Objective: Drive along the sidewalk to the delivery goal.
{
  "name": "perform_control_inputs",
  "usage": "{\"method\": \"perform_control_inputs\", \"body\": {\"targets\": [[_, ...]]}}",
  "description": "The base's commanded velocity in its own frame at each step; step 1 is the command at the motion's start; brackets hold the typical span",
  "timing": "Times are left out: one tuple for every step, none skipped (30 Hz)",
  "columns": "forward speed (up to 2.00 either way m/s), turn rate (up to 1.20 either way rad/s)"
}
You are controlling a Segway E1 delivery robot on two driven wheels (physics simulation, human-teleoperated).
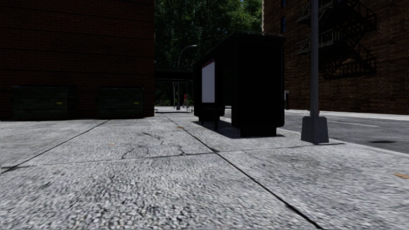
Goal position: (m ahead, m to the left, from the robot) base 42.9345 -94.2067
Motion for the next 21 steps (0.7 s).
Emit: {"method": "perform_control_inputs", "body": {"targets": [[1.98,0.14],[1.98,0.15],[1.98,0.15],[1.98,0.17],[1.98,0.21],[1.98,0.26],[1.98,0.29],[1.98,0.29],[1.98,0.29],[1.98,0.29],[1.98,0.29],[1.98,0.29],[1.98,0.3],[1.98,0.32],[1.98,0.35],[1.98,0.35],[1.98,0.36],[1.98,0.36],[1.98,0.37],[1.99,0.38],[1.99,0.39]]}}
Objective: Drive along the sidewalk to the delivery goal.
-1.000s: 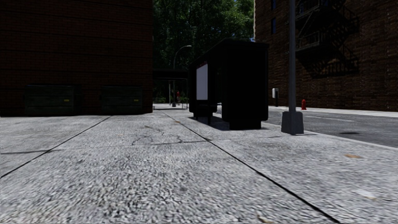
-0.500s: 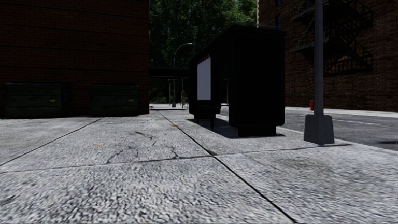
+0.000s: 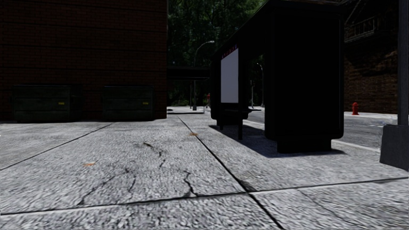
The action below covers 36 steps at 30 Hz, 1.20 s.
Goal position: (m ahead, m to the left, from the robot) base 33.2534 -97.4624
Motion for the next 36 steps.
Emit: {"method": "perform_control_inputs", "body": {"targets": [[1.99,0.39],[1.99,0.39],[1.99,0.39],[1.99,0.39],[1.99,0.39],[1.99,0.39],[1.99,0.39],[1.99,0.39],[1.99,0.38],[1.99,0.17],[2.0,0.07],[2.0,0.07],[2.0,0.0],[2.0,0.0],[2.0,0.0],[2.0,0.0],[2.0,0.0],[2.0,0.0],[2.0,0.0],[2.0,0.0],[2.0,0.0],[2.0,0.0],[2.0,0.0],[2.0,0.0],[2.0,0.0],[2.0,0.0],[2.0,0.0],[2.0,0.0],[2.0,0.0],[2.0,0.0],[2.0,0.0],[2.0,0.0],[2.0,0.0],[2.0,0.0],[2.0,0.0],[2.0,0.0]]}}
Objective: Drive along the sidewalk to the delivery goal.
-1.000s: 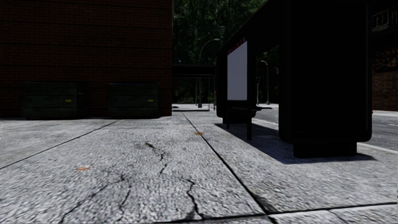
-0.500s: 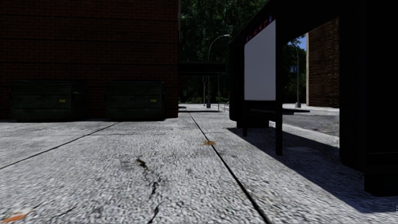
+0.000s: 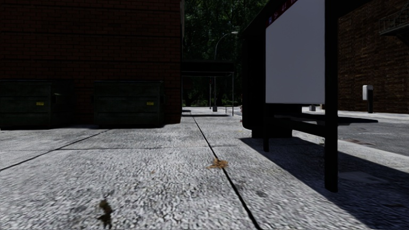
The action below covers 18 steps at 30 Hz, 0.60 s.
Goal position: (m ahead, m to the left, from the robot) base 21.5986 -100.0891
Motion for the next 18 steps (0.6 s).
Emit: {"method": "perform_control_inputs", "body": {"targets": [[2.0,0.0],[2.0,0.11],[2.0,0.25],[2.0,0.36],[2.0,0.41],[2.0,0.41],[2.0,0.42],[2.0,0.31],[2.0,0.0],[2.0,0.0],[2.0,0.0],[2.0,0.0],[2.0,0.0],[2.0,0.0],[2.0,0.0],[2.0,0.0],[2.0,0.0],[2.0,0.0]]}}
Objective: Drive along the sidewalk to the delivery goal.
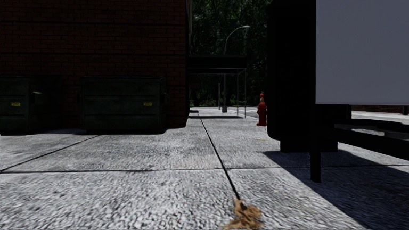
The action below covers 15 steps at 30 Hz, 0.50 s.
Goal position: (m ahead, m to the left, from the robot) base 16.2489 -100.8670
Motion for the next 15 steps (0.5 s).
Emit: {"method": "perform_control_inputs", "body": {"targets": [[2.0,0.0],[2.0,0.0],[2.0,0.0],[2.0,0.0],[2.0,0.0],[2.0,0.0],[2.0,0.0],[2.0,0.0],[2.0,0.0],[2.0,0.0],[2.0,0.0],[2.0,0.0],[2.0,0.0],[2.0,0.0],[2.0,0.0]]}}
